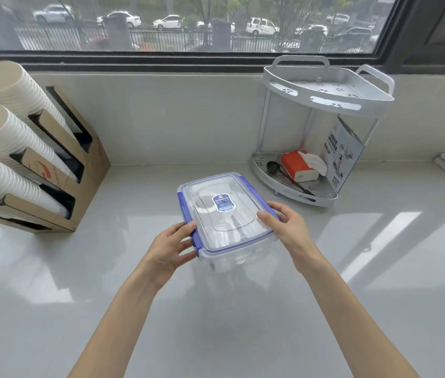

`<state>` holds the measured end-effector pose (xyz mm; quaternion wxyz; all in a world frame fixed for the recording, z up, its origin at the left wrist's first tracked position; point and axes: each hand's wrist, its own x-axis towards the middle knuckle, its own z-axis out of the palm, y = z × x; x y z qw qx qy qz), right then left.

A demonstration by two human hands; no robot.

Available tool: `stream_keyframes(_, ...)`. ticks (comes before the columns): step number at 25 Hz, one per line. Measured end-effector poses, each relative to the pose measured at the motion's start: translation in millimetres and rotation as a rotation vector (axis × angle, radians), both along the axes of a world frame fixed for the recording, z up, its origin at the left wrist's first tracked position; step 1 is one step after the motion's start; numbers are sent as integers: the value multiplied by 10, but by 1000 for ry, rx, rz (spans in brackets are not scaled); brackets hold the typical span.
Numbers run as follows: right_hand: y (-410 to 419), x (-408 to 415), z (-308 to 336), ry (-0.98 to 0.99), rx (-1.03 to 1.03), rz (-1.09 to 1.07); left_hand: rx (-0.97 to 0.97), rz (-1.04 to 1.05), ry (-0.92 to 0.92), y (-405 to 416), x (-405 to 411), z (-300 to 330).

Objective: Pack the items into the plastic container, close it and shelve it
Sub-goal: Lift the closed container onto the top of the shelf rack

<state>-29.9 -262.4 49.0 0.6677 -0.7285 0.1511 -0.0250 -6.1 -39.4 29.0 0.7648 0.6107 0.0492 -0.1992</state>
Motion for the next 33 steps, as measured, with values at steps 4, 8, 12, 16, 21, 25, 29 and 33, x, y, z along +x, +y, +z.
stream_keyframes(4, -348, 177, 474, -134, -55, 22, -122, -41, -71, -273, 149, 374)
stream_keyframes(8, -690, 384, 920, -232, -128, 48, -210, -44, -111, -592, 360, 772)
stream_keyframes(12, -991, 632, 1296, -281, -180, 34, -310, -78, -136, -892, 564, 1126)
stream_keyframes(16, -1263, 852, 1671, -348, -242, 36, -350, -100, -189, -1147, 749, 1472)
stream_keyframes(21, -1628, 1151, 2062, -418, -307, -4, -384, -158, -228, -1468, 1038, 1851)
stream_keyframes(25, -1908, 1392, 2215, -459, -302, -37, -368, -211, -237, -1714, 1306, 2056)
stream_keyframes(29, -2213, 1675, 2340, -479, -291, -86, -362, -229, -194, -2042, 1603, 2159)
stream_keyframes(33, -2459, 1948, 2313, -473, -266, -125, -376, -255, -154, -2293, 1833, 2171)
